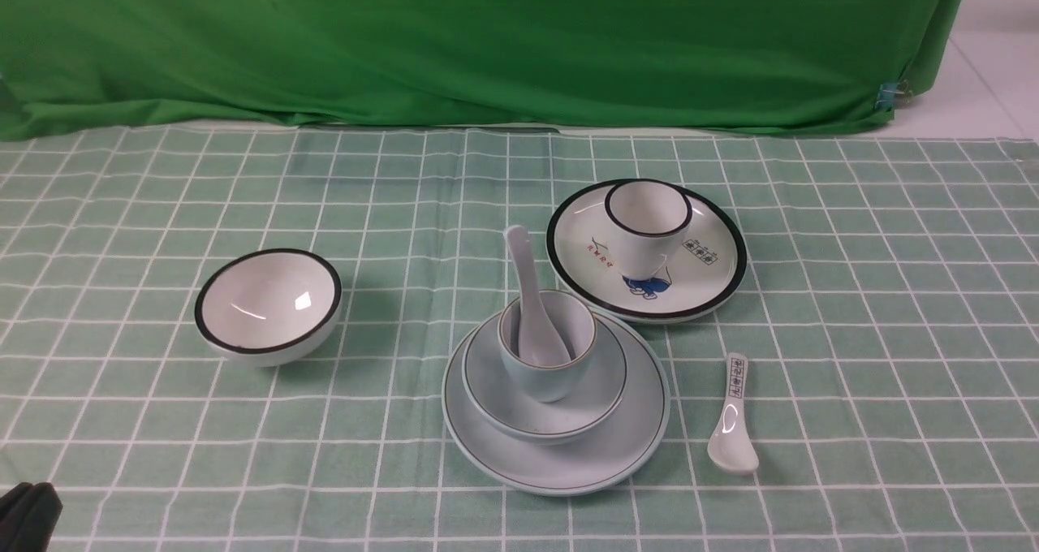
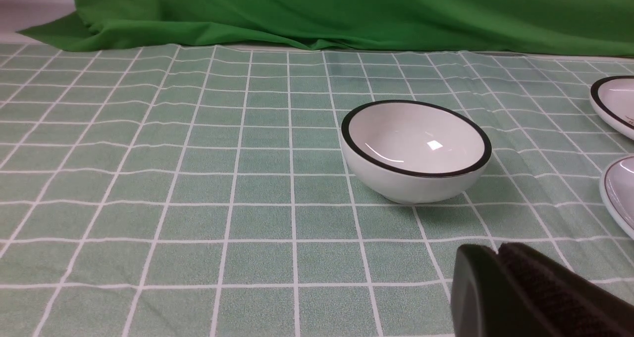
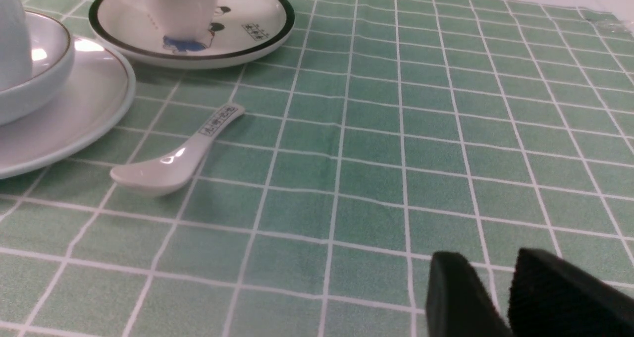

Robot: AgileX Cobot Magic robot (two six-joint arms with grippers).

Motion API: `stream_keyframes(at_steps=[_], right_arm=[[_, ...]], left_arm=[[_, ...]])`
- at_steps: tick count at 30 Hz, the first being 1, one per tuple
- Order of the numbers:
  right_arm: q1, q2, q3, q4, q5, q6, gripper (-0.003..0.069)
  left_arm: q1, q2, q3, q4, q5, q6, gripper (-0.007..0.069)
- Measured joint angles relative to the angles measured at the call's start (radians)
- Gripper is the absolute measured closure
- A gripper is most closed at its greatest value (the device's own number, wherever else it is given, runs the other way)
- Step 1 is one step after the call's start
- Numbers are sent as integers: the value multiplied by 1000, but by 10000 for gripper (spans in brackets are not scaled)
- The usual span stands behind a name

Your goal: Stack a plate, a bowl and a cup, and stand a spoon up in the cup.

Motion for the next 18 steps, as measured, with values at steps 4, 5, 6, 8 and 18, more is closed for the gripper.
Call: stream_keyframes(at_steps=[4,5,6,8,18], right_arm=[[0,0,0,0,0,0,428],[0,0,0,0,0,0,427],[0,0,0,0,0,0,426],[0,0,0,0,0,0,425],[0,0,0,0,0,0,418]], left_arm=[[0,0,0,0,0,0,608],[0,0,0,0,0,0,608],[0,0,0,0,0,0,608],[0,0,0,0,0,0,608],[0,0,0,0,0,0,608]])
